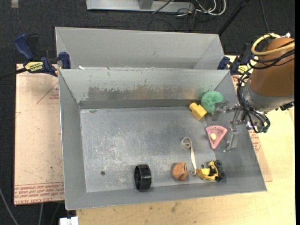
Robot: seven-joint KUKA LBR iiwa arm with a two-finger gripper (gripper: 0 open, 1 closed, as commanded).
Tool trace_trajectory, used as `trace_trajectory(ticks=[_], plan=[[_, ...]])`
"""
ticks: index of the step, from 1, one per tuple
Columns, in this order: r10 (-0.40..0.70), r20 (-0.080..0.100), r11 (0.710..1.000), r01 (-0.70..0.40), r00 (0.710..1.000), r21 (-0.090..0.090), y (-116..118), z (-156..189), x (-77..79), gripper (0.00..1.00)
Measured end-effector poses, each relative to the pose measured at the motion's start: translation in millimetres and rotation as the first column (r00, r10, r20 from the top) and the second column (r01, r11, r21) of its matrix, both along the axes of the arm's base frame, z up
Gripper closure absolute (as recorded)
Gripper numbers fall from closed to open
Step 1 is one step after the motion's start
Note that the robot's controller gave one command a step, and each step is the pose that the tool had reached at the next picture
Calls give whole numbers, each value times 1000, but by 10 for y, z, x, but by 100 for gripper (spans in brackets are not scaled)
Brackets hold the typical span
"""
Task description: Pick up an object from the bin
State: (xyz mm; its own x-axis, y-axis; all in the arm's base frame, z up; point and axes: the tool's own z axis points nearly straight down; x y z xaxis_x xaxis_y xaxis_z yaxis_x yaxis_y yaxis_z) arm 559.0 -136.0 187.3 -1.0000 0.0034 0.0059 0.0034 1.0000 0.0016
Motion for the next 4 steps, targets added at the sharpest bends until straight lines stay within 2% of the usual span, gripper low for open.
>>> trace_trajectory(ticks=[1,2,3,4], plan=[[5,7,1000,-5,1000,-1,11,47,17,100],[5,7,1000,-5,1000,-1,11,47,17,100],[10,8,1000,-10,1000,-1,77,369,111,100],[1,10,1000,-1,1000,-1,-4,631,86,100]])
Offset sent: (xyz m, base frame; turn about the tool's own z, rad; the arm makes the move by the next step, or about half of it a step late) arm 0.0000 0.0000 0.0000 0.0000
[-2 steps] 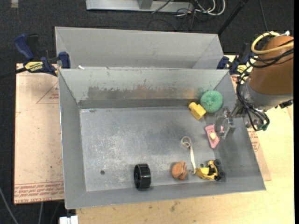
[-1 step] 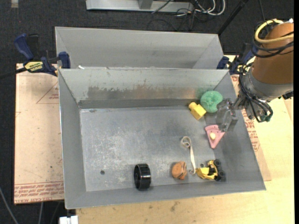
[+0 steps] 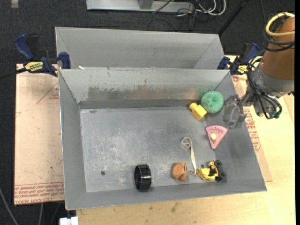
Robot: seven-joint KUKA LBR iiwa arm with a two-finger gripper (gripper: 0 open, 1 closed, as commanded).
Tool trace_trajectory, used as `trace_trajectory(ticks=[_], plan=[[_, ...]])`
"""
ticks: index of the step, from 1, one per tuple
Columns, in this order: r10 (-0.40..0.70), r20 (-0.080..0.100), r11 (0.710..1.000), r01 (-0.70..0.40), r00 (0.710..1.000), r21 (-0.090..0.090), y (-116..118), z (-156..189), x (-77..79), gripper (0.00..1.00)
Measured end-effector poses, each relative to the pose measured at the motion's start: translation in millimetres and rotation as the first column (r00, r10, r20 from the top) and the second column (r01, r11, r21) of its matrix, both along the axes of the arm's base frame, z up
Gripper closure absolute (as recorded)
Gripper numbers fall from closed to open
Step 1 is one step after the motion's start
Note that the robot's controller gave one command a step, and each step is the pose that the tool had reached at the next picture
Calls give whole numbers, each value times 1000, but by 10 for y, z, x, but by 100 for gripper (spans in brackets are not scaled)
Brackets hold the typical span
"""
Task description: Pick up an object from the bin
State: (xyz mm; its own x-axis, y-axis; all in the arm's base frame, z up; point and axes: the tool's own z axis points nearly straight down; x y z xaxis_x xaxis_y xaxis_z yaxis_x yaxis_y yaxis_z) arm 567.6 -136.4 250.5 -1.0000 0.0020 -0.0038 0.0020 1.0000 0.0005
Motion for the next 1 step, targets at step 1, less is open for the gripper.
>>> trace_trajectory(ticks=[1], plan=[[246,-1,969,-246,969,-1,96,-1374,-677,0]])
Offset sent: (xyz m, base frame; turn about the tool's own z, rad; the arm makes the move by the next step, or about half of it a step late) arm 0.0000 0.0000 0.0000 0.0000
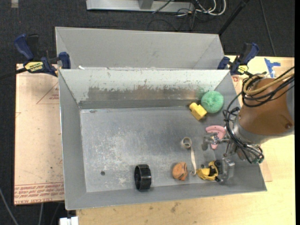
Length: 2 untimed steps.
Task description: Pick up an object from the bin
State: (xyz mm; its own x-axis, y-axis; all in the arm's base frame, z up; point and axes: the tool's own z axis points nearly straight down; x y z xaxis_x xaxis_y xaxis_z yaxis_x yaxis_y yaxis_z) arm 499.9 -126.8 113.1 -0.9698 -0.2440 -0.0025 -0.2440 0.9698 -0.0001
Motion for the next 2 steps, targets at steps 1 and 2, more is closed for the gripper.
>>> trace_trajectory(ticks=[1,2], plan=[[2,-3,1000,-2,1000,1,10,-18,-26,0],[-41,2,999,41,999,1,125,-427,-129,100]])
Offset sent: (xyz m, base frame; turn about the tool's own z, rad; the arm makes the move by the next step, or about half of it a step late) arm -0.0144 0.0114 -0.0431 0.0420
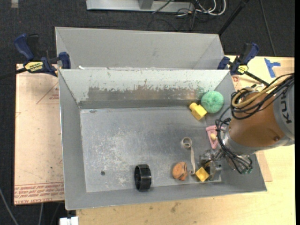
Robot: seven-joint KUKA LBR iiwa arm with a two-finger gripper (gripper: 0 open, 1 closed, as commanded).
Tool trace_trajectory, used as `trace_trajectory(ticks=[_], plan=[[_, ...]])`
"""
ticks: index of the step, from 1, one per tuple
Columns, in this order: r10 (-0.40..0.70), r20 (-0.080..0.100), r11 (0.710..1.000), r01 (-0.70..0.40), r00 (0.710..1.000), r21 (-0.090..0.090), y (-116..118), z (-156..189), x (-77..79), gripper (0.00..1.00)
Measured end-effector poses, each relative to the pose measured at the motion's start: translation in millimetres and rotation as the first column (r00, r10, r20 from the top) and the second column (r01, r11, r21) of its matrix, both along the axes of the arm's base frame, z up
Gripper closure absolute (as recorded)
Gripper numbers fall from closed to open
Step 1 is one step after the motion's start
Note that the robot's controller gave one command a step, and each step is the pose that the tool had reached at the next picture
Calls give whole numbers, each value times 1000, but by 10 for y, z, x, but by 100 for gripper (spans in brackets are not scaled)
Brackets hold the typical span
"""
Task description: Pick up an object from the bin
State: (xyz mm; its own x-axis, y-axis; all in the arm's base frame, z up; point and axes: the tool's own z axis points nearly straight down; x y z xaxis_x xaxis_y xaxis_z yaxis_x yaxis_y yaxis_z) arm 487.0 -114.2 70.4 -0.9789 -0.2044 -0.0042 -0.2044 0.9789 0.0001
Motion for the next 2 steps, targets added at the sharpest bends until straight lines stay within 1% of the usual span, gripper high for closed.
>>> trace_trajectory(ticks=[1,2], plan=[[0,0,1000,0,1000,0,0,0,1,100],[26,-4,1000,-26,1000,0,-9,280,165,100]])
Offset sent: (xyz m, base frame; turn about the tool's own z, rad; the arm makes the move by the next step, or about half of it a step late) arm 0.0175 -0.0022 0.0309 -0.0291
